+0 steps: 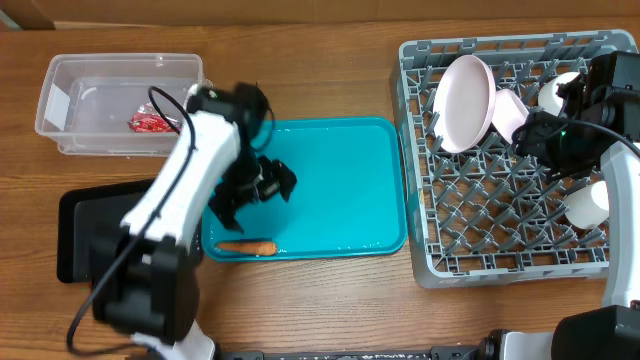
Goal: Sort waste into correct bins and load items into the dishwasher
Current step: 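Reach the left gripper to the orange carrot and grasp it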
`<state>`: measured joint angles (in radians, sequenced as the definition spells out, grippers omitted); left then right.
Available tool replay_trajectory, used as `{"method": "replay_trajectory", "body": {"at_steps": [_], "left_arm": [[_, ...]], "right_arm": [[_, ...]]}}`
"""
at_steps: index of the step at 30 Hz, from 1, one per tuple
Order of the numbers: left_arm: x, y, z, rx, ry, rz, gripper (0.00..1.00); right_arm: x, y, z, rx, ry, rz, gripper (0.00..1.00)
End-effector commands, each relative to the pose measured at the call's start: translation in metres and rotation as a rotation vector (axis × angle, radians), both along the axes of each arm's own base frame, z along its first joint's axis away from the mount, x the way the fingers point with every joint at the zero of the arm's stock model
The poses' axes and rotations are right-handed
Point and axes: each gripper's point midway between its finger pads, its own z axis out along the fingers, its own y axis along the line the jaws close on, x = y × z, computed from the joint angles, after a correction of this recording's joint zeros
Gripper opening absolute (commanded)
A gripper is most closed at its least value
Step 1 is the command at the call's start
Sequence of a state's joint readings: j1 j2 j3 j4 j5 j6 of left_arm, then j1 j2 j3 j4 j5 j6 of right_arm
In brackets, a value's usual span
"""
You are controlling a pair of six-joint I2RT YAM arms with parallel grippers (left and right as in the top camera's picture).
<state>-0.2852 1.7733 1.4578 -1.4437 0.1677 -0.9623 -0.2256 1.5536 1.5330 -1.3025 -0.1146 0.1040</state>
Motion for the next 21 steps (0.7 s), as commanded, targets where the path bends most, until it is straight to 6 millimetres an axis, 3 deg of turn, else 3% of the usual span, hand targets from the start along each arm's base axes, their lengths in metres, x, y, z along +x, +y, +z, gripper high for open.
{"method": "replay_trajectory", "body": {"at_steps": [1,5,11,21], "left_arm": [[-0.013,0.014,0.012,0.090,-0.132,0.127,1.00],[-0.022,0.018,-0.015,0.093,-0.139,0.184,1.00],[-0.010,0.014,-0.058,0.071,-0.165,0.191,1.00],[-0.020,0.008,-0.083,0.069,-0.051,0.206,1.00]], "right_arm": [[0.002,-0.002,0.005,-0.013,-0.016,-0.002,0.63],[0.002,-0.002,0.005,-0.012,-0.017,-0.002,0.63],[0.002,-0.002,0.005,-0.012,-0.019,-0.002,0.63],[0.002,-0.002,0.005,-0.012,-0.019,-0.002,0.63]]}}
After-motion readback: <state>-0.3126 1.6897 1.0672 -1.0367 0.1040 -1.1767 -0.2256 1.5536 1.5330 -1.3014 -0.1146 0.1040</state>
